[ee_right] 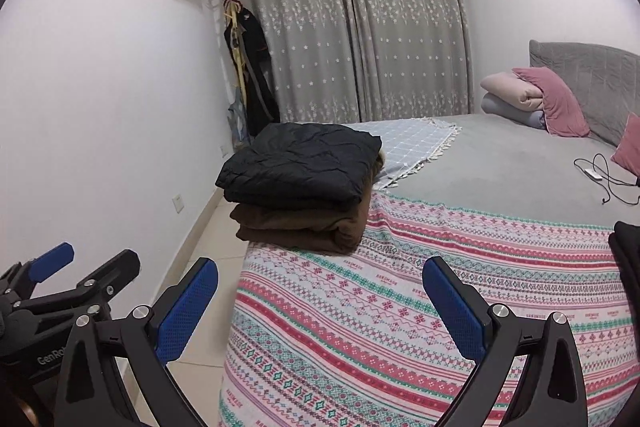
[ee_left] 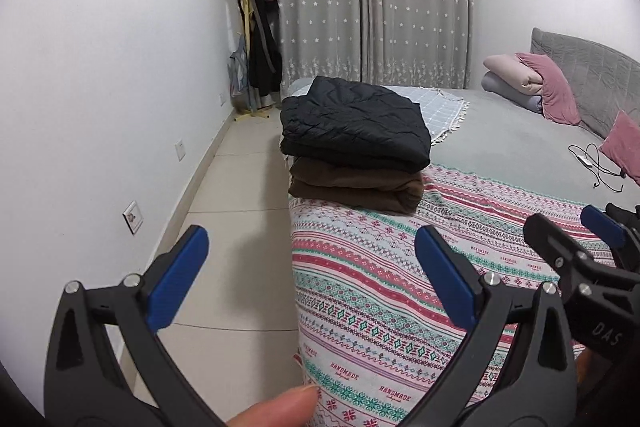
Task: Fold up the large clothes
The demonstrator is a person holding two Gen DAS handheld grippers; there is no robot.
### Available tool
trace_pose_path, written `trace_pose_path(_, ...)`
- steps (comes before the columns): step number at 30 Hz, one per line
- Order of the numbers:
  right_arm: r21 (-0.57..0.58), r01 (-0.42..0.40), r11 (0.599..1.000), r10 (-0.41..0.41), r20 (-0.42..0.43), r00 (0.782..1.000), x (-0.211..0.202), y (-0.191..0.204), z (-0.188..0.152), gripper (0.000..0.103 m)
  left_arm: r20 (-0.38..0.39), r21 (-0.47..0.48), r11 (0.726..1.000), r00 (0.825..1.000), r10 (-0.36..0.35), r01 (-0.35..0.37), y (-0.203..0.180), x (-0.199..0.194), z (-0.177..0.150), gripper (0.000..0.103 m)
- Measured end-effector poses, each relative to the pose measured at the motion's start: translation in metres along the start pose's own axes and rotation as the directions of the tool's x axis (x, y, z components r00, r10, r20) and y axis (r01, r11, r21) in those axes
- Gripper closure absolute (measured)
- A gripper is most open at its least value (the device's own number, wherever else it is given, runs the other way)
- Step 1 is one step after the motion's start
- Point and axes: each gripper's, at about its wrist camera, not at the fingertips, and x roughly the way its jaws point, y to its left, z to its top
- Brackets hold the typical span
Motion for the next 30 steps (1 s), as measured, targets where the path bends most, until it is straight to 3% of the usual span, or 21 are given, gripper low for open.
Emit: trace_pose_path(30,0.006,-0.003,1.000,0.003,-0.012,1.000,0.0045,0.0015,-0.0039,0.000,-0.001,0.007,1.000,1.000,-0.008,0.008,-0.0015,0.0018,-0.0036,0.001)
